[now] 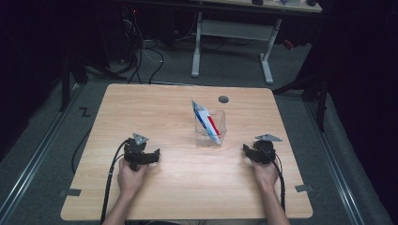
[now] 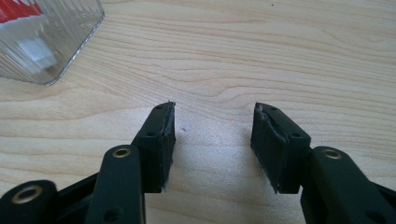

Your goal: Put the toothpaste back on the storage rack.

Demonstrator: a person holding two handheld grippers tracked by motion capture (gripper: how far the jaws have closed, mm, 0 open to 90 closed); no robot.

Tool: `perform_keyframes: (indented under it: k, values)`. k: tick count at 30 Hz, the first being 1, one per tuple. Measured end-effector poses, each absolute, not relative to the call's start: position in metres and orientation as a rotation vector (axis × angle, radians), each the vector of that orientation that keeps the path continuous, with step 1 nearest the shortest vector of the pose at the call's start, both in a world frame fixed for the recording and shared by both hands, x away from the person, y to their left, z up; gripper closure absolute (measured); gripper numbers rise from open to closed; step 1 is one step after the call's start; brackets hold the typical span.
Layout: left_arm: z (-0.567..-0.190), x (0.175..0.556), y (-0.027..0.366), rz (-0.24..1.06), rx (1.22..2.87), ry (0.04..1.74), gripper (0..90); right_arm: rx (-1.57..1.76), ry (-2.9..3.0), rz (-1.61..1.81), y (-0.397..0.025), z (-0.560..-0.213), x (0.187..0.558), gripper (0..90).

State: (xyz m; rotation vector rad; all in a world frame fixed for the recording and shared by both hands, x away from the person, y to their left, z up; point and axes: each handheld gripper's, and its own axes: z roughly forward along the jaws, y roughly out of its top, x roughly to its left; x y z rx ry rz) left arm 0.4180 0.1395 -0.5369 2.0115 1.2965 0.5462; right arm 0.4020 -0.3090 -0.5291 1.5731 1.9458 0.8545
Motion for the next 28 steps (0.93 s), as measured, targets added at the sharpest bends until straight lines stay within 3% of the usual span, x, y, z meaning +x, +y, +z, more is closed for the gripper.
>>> perform_keyframes:
  k: [28]
  values:
    - [-0.537,0.4179,0.1392,0.547,2.01,1.299,15.7,1.547,1.944,0.827,-0.3068,-0.5307,0.4028,42.7]
